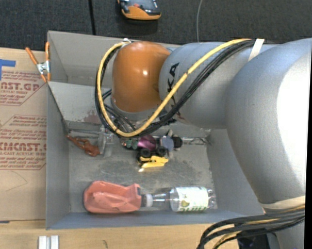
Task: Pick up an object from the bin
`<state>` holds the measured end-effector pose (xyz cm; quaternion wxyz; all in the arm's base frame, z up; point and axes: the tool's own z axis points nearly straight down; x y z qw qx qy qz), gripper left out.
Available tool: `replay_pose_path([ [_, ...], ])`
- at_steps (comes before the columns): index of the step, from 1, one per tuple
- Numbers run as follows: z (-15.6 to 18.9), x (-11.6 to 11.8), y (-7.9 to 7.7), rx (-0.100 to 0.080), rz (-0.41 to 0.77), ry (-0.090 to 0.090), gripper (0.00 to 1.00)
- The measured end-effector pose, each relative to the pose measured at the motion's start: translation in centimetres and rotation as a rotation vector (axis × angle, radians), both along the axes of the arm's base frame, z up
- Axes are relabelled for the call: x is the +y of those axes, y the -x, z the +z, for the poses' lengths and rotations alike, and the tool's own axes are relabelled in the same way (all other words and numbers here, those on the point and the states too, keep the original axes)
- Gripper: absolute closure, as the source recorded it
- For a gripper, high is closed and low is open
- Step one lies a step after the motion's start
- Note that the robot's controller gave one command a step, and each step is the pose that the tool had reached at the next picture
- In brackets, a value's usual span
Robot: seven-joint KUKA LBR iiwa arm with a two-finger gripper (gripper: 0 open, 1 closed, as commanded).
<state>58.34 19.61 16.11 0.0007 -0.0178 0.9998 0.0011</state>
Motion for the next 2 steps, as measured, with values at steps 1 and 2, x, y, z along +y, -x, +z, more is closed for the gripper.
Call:
replay_pose_path([
  [1,0.0,0.0,0.0,0.000,0.000,0.000,1.00],
  [2,-2.3,-4.4,3.6,-0.001,0.019,0.001,1.00],
])
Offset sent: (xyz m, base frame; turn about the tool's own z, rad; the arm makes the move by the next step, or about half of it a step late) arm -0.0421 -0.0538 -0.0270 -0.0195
